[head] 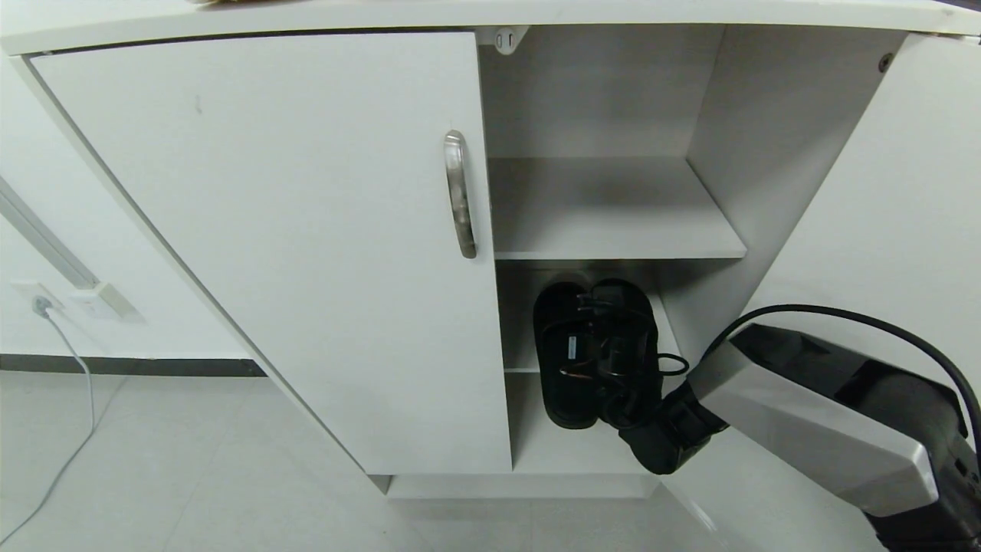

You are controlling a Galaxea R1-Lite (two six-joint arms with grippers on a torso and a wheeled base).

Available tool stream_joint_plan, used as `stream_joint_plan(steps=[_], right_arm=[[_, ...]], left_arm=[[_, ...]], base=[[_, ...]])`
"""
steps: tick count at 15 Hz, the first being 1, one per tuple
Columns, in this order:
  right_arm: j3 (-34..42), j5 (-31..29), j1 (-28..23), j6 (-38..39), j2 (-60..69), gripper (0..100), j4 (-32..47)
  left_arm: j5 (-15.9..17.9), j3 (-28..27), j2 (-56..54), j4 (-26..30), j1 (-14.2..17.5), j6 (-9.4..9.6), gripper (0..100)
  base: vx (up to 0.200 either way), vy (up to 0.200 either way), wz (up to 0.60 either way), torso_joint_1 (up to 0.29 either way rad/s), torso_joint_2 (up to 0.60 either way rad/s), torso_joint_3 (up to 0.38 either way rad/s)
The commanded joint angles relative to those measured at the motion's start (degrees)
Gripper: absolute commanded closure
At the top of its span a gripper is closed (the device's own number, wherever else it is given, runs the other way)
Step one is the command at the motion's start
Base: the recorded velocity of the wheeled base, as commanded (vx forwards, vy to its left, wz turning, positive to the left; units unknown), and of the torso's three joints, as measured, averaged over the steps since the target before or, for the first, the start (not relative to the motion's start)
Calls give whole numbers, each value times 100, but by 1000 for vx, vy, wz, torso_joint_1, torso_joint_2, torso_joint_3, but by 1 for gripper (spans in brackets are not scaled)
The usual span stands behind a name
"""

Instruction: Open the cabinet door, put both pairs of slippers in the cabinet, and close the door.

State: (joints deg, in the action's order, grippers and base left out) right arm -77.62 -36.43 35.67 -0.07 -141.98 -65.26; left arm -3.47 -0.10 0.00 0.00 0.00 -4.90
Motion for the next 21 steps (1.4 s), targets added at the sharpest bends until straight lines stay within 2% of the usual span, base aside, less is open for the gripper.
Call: stream_joint_plan(steps=[1,8,11,21], right_arm=[[-359,13,-60,-1,-57,100,162],[-1370,21,-324,7,-400,100,901],[-1537,197,-341,7,-444,100,1024],[-2407,206,-377,7,-629,100,1832]], left_arm=[[-4,1,9,0,0,-2,100],[-4,1,9,0,0,-2,100],[-4,1,9,0,0,-2,100],[-4,1,9,0,0,-2,100]], base=[[0,0,0,0,0,0],[0,0,0,0,0,0],[0,0,0,0,0,0],[0,0,0,0,0,0]])
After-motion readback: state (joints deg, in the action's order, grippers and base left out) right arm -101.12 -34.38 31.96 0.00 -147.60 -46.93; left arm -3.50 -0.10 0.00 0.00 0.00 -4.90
